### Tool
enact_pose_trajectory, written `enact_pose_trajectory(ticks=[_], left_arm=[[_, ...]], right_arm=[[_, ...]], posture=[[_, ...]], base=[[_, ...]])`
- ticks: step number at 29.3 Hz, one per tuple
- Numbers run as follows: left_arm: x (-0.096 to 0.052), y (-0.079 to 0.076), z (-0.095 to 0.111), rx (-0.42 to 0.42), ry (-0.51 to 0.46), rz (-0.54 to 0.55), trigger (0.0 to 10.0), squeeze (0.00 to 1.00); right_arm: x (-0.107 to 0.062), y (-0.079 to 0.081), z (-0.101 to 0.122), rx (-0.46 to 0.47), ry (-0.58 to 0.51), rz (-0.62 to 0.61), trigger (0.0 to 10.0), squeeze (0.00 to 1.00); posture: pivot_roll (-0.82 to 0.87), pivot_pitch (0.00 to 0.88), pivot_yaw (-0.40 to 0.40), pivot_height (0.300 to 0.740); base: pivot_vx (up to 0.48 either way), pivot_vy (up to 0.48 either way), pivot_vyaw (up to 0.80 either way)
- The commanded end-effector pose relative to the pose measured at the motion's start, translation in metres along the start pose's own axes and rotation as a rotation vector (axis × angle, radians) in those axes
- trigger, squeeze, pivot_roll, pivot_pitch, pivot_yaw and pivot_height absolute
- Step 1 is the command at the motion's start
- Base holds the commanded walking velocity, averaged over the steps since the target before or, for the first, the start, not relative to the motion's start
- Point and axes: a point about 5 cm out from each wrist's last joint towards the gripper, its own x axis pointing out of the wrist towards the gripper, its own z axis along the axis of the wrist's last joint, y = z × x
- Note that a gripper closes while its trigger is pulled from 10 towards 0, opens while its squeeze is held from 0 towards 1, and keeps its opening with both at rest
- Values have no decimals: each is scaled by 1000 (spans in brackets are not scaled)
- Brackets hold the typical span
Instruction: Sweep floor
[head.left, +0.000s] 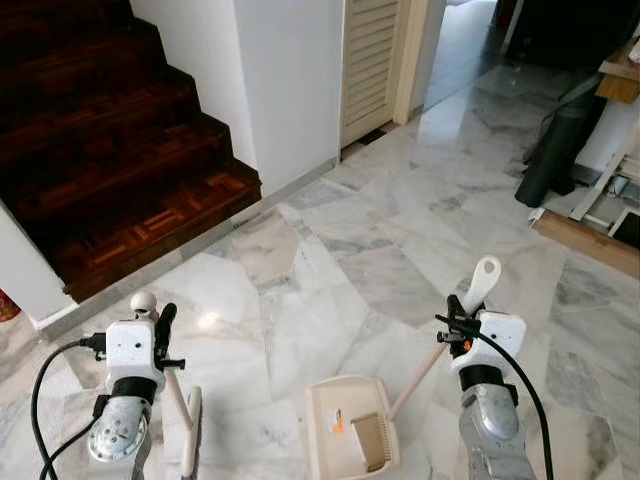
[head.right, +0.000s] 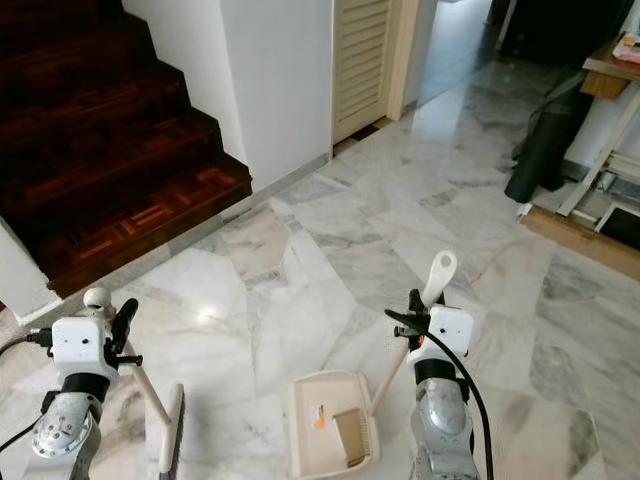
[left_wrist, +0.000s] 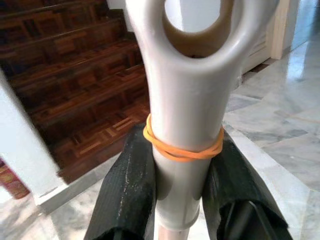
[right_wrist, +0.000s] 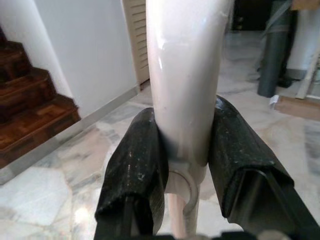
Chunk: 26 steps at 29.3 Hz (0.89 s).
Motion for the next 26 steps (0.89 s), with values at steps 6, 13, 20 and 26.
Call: enact_pose_trajectory(ticks=[6, 13, 20, 26], left_arm=[[8, 6, 4, -6, -2, -2, 10000, 0], [16, 6, 7, -6, 0, -18, 10000, 0], [20, 8, 11, -2, -6, -20, 10000, 0], [15, 13, 13, -10, -30, 48, 10000, 0]], right_arm=[[8, 7, 15, 11, -70, 2, 10000, 0], [9, 12, 15, 31, -70, -6, 10000, 0], [11, 14, 17, 40, -74, -4, 10000, 0], [16, 17, 22, 10, -93, 47, 10000, 0]], posture=[[-207, 0, 134, 740], [-226, 0, 161, 740], [-134, 0, 139, 740], [-51, 0, 73, 740]], base=[[0, 0, 742], [0, 0, 0], [0, 121, 0], [0, 289, 267]])
